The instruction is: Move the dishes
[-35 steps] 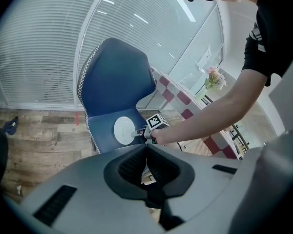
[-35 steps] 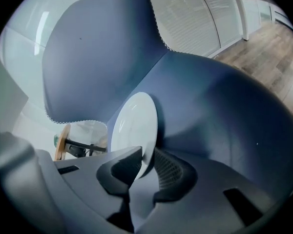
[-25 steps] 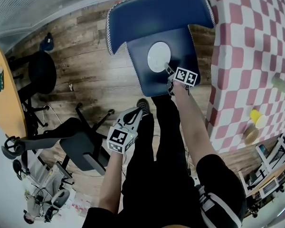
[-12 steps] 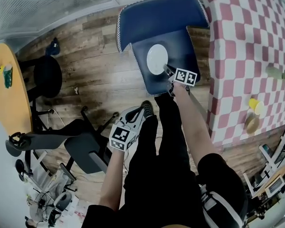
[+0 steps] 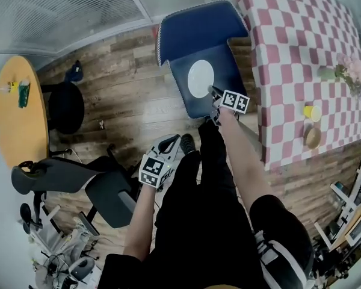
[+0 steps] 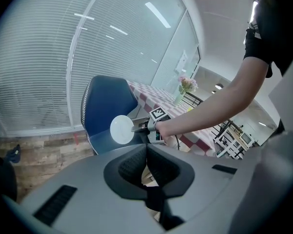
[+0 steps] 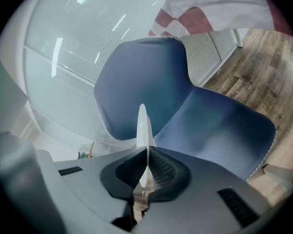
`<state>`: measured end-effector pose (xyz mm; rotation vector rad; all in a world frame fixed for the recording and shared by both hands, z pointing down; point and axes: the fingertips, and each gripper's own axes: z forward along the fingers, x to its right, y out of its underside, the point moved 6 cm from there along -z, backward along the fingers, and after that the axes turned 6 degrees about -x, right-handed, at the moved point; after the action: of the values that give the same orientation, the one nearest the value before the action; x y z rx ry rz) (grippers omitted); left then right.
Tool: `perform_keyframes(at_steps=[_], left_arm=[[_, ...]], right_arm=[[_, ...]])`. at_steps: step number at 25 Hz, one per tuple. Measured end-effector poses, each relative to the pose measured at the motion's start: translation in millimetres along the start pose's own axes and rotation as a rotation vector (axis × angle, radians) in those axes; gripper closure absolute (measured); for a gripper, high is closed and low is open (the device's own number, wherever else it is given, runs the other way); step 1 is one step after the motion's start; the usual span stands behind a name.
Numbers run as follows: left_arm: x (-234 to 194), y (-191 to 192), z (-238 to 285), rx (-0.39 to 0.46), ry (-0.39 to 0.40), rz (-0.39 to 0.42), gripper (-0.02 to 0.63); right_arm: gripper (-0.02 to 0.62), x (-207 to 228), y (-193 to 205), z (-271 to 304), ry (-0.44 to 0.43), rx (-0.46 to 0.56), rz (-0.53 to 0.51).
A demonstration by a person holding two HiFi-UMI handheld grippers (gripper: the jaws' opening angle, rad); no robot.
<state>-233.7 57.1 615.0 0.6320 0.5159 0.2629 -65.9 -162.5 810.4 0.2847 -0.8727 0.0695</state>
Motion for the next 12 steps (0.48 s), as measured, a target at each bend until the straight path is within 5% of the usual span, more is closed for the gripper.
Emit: perform_keyframes(at_steps=[12], left_arm=[[48,28,-77,0.057,0.016,0.063,0.583]], right_arm=[[0.569,-69,40,-117,-0.06,0.143,0.005]])
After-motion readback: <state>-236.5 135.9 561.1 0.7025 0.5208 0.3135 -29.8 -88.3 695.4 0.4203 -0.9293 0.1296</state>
